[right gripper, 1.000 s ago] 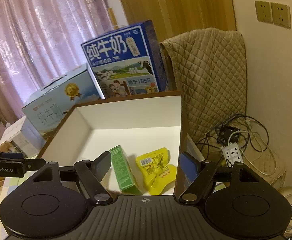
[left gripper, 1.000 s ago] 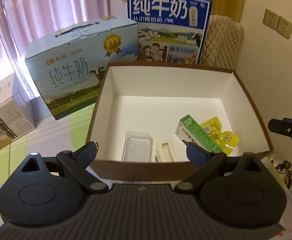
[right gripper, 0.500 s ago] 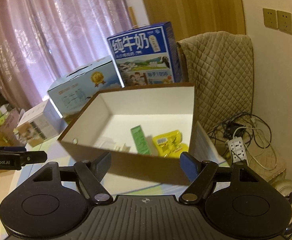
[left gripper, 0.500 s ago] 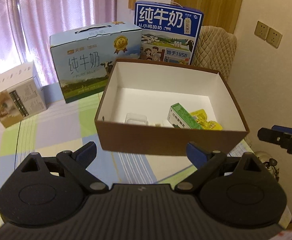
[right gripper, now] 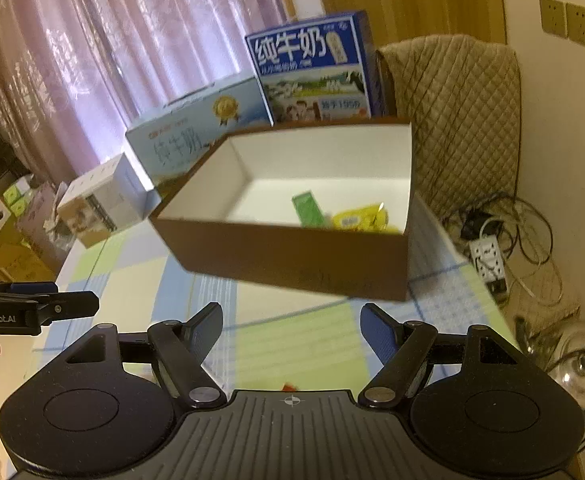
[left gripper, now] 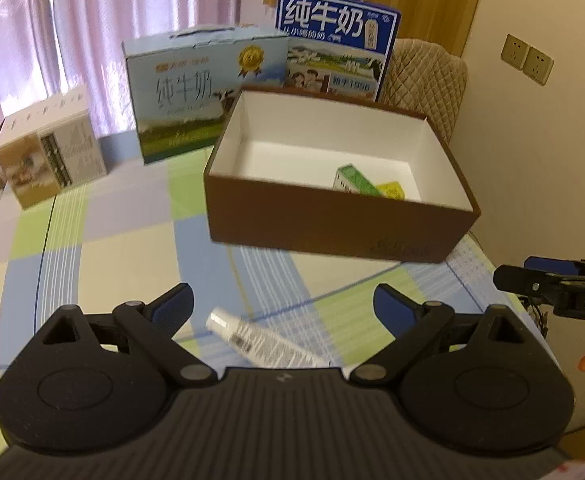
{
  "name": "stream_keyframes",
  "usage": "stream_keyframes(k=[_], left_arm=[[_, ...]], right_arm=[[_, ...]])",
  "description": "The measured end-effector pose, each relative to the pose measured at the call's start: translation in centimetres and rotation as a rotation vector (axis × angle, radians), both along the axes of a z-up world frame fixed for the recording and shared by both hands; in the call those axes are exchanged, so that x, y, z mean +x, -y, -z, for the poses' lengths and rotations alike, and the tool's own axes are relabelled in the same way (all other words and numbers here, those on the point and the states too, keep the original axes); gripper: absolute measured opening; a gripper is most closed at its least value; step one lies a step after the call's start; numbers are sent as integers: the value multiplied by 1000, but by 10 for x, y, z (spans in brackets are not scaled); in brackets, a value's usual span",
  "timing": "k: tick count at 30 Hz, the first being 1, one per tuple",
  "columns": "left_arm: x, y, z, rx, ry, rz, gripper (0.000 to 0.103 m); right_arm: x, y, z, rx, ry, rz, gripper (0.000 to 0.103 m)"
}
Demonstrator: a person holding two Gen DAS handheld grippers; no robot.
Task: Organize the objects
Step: 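Move both tools back from the brown box toward the items on the table, then grasp the white-and-green cream box with the right tool while the left tool approaches the towel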
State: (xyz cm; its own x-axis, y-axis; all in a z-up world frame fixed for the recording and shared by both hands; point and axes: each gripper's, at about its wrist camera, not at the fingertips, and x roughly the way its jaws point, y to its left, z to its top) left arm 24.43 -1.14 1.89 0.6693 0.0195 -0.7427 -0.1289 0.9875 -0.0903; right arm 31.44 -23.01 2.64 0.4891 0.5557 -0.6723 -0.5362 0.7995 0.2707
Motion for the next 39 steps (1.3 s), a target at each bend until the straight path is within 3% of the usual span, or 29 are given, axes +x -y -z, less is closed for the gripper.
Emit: stream_keyframes(k=[25,39], left_arm=[[-58,-20,40,-53,-127,-49,95],[-72,-22,64,-14,-191,-74,95]], right_arm=[[-58,-37,52,-144,-128,-182,73],[-67,-56,76,-202,-157,-205,73]])
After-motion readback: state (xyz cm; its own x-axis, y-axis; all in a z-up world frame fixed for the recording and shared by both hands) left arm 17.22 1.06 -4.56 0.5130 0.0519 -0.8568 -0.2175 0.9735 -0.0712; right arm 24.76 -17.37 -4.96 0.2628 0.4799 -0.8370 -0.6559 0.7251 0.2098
